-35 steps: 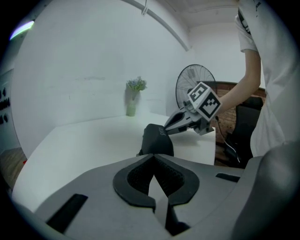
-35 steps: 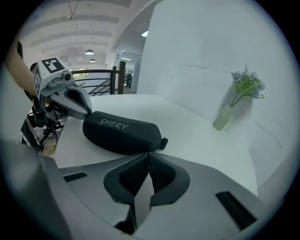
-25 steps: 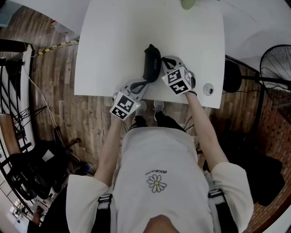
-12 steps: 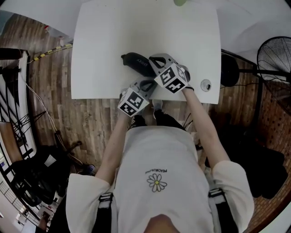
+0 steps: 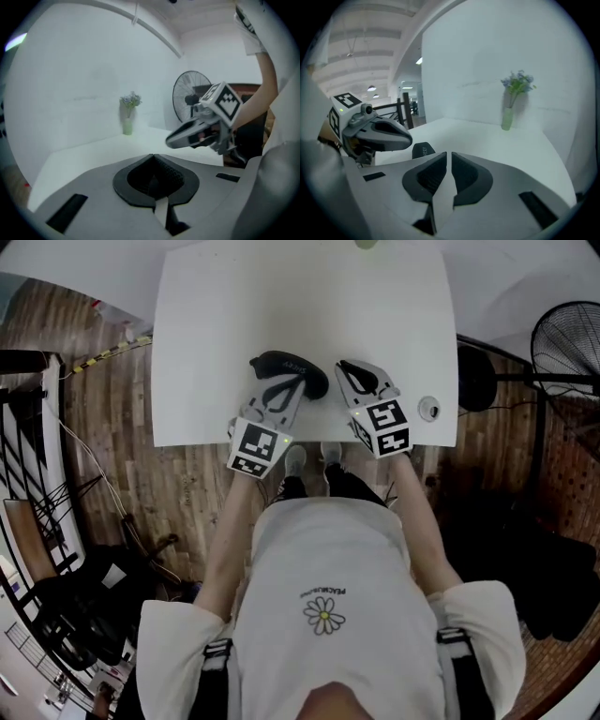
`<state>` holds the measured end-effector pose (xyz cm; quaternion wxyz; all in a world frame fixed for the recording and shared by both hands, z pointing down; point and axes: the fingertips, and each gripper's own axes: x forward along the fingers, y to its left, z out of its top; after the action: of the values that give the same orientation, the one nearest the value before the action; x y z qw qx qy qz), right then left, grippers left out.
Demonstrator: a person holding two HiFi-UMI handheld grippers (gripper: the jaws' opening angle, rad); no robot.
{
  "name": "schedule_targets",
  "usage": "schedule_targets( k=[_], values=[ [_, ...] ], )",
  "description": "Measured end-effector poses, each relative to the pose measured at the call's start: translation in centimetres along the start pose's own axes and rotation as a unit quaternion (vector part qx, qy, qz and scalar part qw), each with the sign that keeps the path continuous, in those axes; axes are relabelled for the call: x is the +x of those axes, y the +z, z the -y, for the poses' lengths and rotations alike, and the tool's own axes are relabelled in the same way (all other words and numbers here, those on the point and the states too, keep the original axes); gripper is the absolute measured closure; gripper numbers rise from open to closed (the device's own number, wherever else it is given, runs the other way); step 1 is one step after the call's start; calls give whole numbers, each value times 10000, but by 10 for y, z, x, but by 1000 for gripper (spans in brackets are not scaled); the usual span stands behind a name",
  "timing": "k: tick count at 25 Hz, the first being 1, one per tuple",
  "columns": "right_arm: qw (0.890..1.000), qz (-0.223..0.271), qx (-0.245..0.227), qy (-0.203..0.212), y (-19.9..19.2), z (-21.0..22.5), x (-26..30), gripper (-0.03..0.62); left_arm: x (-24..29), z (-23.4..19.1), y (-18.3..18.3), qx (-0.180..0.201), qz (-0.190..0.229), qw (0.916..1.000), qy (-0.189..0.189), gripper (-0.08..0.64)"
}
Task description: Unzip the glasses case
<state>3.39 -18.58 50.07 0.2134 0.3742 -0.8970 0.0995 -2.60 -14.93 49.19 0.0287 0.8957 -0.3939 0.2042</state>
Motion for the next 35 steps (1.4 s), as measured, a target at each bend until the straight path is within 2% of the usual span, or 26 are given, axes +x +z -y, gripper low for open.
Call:
schedule_targets(
  k=[1, 3, 4, 6, 8, 10, 15, 19, 23, 28, 32, 33, 35],
  values=[
    [9993, 34, 360, -117, -4, -2, -9, 581, 0, -12, 0, 253, -148, 9995, 147, 548],
    [9943, 42, 1015, -317, -14, -12, -24, 493, 6, -28, -7, 772, -601, 9949, 254, 548],
    [9911, 16, 1275, -395, -19, -20, -29, 477, 11, -33, -12, 992, -819, 9914, 244, 548],
    [9851, -68, 1638, -528, -30, -37, -34, 472, 21, -37, -20, 1317, -1126, 9848, 146, 548],
    [9814, -174, 1804, -633, -39, -54, -32, 451, 29, -35, -29, 1462, -1331, 9803, -33, 548],
    [9805, -307, 1782, -776, -45, -66, -27, 431, 34, -32, -36, 1420, -1385, 9800, -171, 548],
    [9743, -724, 1626, -1380, -62, -70, -8, 431, 34, -29, -36, 1483, -1255, 9806, -256, 548],
    [9678, -1123, 1700, -1478, -78, -82, 3, 430, 31, -30, -38, 1041, -1051, 9888, -194, 548],
    [9676, -1257, 1390, -1689, -82, -84, 10, 440, 31, -28, -38, 1093, -1043, 9885, -72, 548],
    [9560, -1380, 1760, -1900, -84, -85, 25, 443, 30, -29, -39, 982, -1059, 9895, -71, 548],
    [9448, -1406, 2004, -2177, -87, -79, 24, 496, 30, -30, -39, 927, -1022, 9904, -55, 548],
    [9446, -1391, 2014, -2188, -88, -77, 23, 526, 30, -30, -39, 901, -1011, 9908, -62, 548],
    [9491, -1360, 1921, -2096, -88, -77, 21, 534, 31, -29, -39, 861, -986, 9914, -71, 548]
  ],
)
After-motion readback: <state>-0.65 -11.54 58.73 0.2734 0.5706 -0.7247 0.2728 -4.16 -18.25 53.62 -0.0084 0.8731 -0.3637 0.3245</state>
